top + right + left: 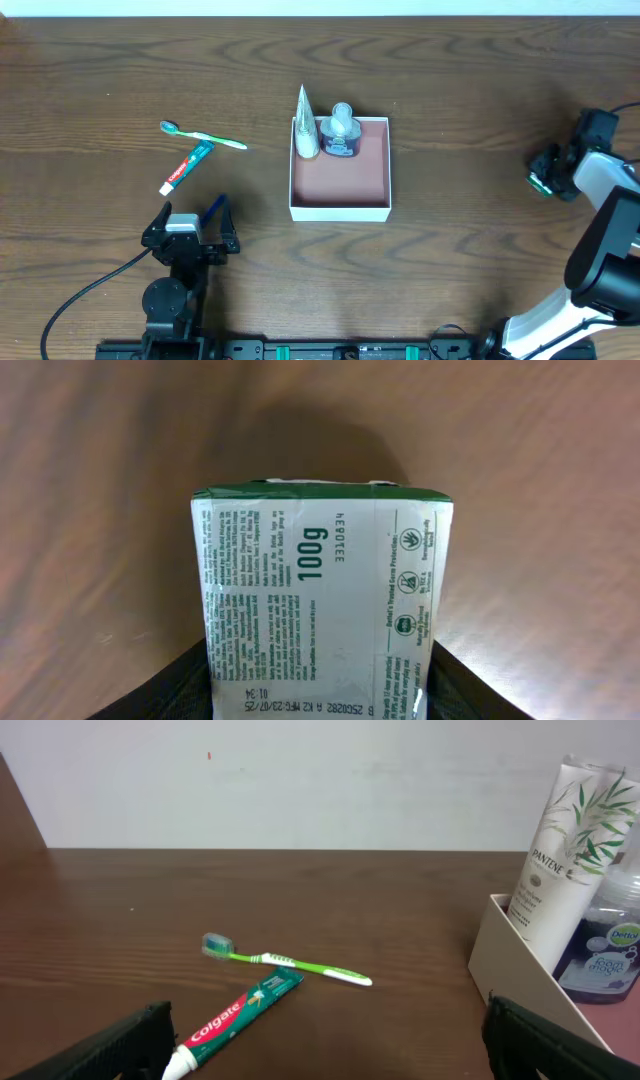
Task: Pack container
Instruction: 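Grasp the Dettol soap box with the right gripper and lift, then carry the soap box left over the white box, then lower the soap box into the box's right side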
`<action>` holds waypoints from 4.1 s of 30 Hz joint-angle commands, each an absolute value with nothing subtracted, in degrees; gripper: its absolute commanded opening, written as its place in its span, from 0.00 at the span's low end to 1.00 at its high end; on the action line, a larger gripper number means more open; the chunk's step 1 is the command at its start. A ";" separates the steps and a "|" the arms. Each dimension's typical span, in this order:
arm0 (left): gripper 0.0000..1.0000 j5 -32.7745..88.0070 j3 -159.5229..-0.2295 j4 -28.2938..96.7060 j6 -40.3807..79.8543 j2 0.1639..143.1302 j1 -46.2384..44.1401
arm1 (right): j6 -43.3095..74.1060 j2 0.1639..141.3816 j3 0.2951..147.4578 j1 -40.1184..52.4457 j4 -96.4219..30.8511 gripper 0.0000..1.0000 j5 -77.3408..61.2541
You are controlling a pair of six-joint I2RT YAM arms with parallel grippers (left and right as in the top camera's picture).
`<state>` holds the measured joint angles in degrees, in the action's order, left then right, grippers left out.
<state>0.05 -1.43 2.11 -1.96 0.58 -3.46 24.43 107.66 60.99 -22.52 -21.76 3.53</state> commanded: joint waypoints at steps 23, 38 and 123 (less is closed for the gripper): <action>0.98 -0.45 -0.23 4.23 -2.74 0.30 -3.18 | 20.69 80.75 63.07 5.54 -19.46 0.54 -24.67; 0.98 -0.45 -0.23 4.23 -2.74 0.30 -3.18 | 28.91 88.42 63.07 18.92 -17.34 0.55 -17.63; 0.98 -0.45 -0.23 4.23 -2.74 0.30 -3.18 | 15.86 95.83 66.81 31.14 -22.83 0.71 3.25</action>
